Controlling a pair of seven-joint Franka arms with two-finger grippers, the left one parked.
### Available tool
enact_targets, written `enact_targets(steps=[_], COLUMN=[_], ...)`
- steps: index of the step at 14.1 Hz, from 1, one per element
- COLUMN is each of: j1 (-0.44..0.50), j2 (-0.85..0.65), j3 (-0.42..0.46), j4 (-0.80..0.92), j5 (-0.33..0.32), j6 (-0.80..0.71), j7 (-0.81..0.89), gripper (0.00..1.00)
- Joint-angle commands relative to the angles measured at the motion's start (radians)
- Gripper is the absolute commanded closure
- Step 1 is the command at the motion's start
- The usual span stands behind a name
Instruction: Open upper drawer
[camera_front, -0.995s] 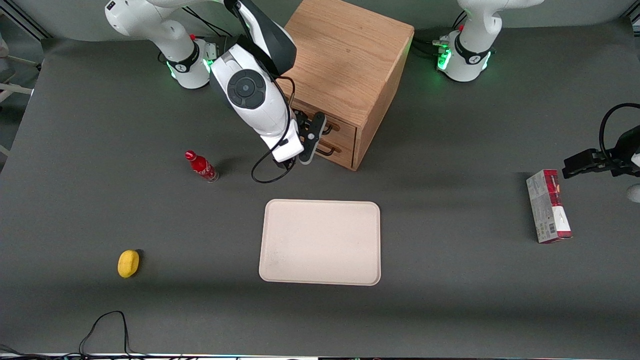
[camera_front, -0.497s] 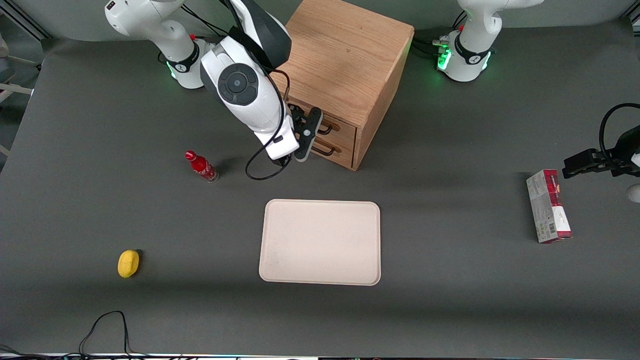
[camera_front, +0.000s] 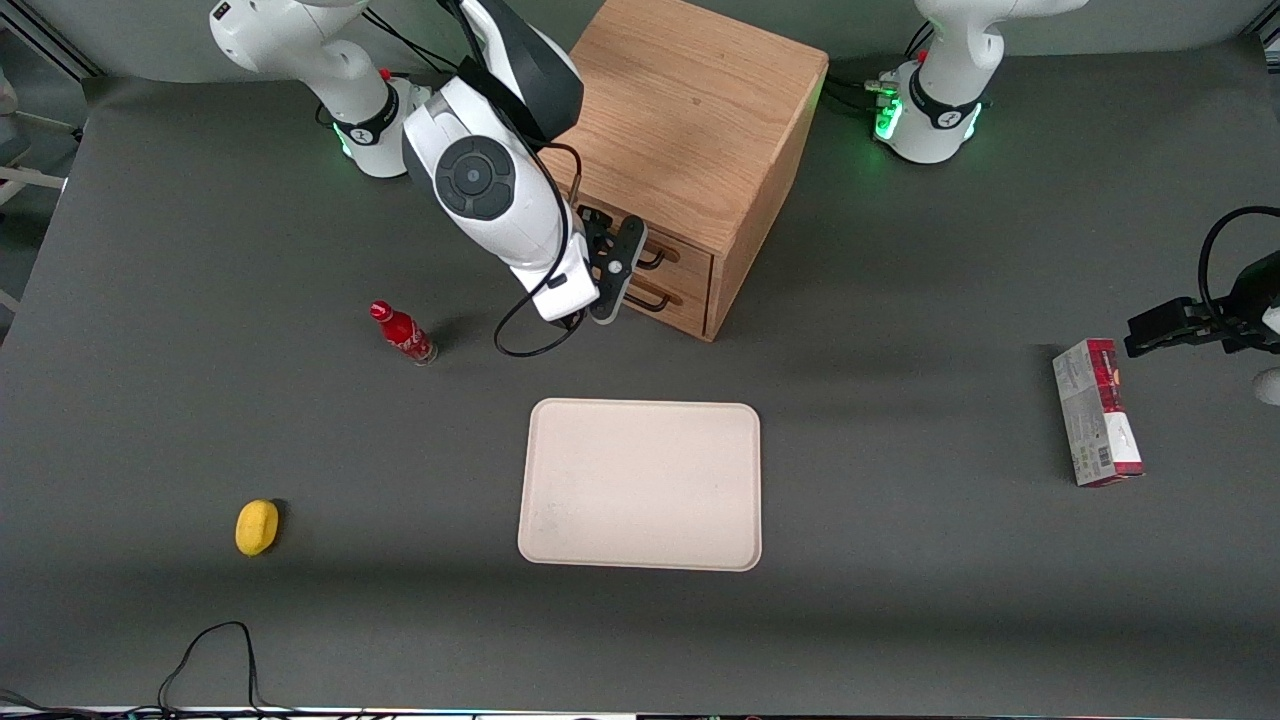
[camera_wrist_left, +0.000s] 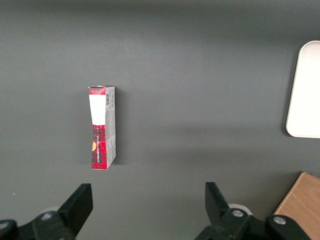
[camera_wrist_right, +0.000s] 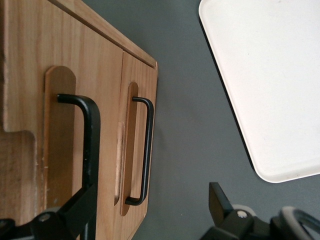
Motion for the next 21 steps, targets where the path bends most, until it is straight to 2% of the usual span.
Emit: enact_targets(steps=[1,5,13,21], j1=[0.006,0.005,0.005,0.009], j2=[0.009,-0.007,-0.037,0.003], j3=[-0.005,-0.005,-0.005,-0.003], j4=[-0.020,-0.013,-0.009,-0.022], j5=[0.027,0.029,0.085,0.067], j6=[0.026,0.011,-0.029,-0.020], j7=[-0.014,-0.014,-0.019,-0.020], gripper=[0.00,0.00,0.00,0.00])
